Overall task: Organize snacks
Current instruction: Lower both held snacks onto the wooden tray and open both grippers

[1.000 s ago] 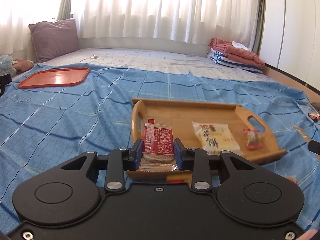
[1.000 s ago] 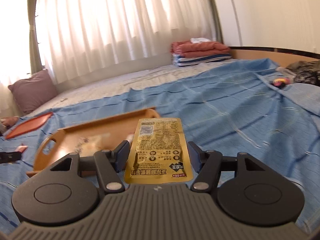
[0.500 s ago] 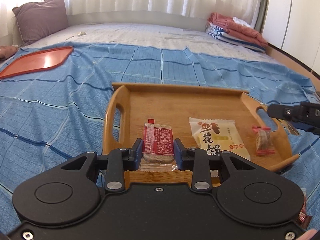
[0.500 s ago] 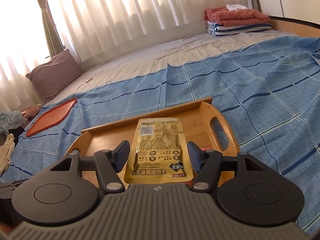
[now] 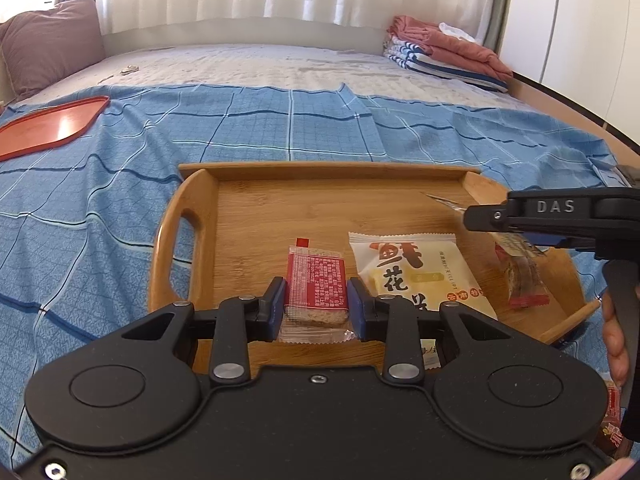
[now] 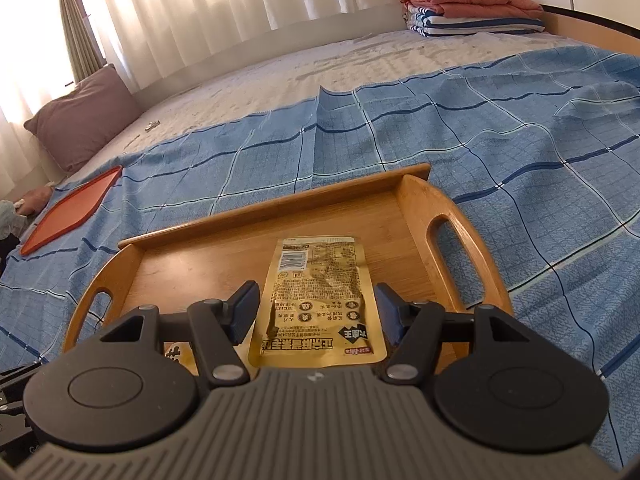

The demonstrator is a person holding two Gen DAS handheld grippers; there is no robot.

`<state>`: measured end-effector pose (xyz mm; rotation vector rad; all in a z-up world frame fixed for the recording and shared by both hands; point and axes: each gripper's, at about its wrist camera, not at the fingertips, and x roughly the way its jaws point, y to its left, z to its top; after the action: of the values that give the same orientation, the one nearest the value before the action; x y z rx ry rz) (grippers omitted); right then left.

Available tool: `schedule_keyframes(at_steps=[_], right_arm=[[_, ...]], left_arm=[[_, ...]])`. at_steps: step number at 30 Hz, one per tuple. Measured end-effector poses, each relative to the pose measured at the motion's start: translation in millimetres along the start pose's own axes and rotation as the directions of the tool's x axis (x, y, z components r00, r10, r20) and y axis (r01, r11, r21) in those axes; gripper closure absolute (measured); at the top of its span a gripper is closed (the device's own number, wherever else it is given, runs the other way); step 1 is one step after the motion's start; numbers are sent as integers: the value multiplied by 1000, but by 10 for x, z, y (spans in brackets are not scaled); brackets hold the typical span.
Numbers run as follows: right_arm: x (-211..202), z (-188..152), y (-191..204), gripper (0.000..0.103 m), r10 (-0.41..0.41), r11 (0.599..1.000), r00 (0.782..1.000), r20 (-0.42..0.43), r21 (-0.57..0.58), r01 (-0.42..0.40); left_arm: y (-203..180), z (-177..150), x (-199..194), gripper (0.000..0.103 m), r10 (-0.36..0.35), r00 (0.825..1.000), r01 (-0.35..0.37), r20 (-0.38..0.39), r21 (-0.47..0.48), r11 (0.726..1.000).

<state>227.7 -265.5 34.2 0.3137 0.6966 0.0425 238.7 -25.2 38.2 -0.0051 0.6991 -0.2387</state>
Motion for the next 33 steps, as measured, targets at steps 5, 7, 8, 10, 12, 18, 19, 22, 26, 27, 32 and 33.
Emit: schedule_keyframes(at_steps=[5, 7, 8, 10, 12, 18, 19, 22, 26, 27, 32, 33], right_arm=[[93, 9, 0, 38, 0, 1000, 1000, -14, 0, 0], [122, 4, -1, 38, 0, 1000, 1000, -19, -1, 0], [130, 0, 0, 38, -1, 1000, 1000, -20, -1, 1], [150, -6, 5, 37, 1, 1000, 1000, -23, -1, -1], [164, -13, 6, 37, 0, 1000, 1000, -24, -4, 0], [188, -28, 2, 37, 1, 1000, 1000, -24, -4, -1], [188, -34, 6, 37, 2, 1000, 1000, -24, -5, -2], [191, -39, 11, 37, 3, 1000, 1000, -22, -7, -4], [180, -46, 4, 36, 8, 1000, 1000, -22, -2, -9], [178, -48, 5, 35, 9, 1000, 1000, -21, -2, -9], [175, -64, 9, 27, 5, 1000, 1000, -15, -4, -5], [172, -66, 14, 27, 5, 1000, 1000, -16, -6, -5]], left_arm=[[-33, -14, 36, 72, -10, 1000, 10, 9, 17, 1000], [-35, -21, 53, 72, -13, 1000, 13, 7, 20, 1000], [-34, -24, 61, 72, -12, 1000, 12, 7, 21, 1000], [-39, -34, 72, 72, -13, 1000, 13, 7, 27, 1000], [-36, -42, 85, 72, -14, 1000, 14, 5, 29, 999], [-33, -65, 121, 72, -14, 1000, 14, -1, 27, 1000], [-36, -71, 126, 72, -15, 1000, 15, -2, 27, 1000], [-41, -83, 137, 72, -15, 1000, 16, -6, 30, 999], [-44, -91, 154, 71, -15, 1000, 15, -12, 29, 999], [-47, -95, 158, 71, -14, 1000, 14, -14, 29, 999], [-48, -106, 135, 64, -10, 1000, 10, -4, 34, 999], [-47, -104, 123, 57, -6, 1000, 6, -1, 35, 999]])
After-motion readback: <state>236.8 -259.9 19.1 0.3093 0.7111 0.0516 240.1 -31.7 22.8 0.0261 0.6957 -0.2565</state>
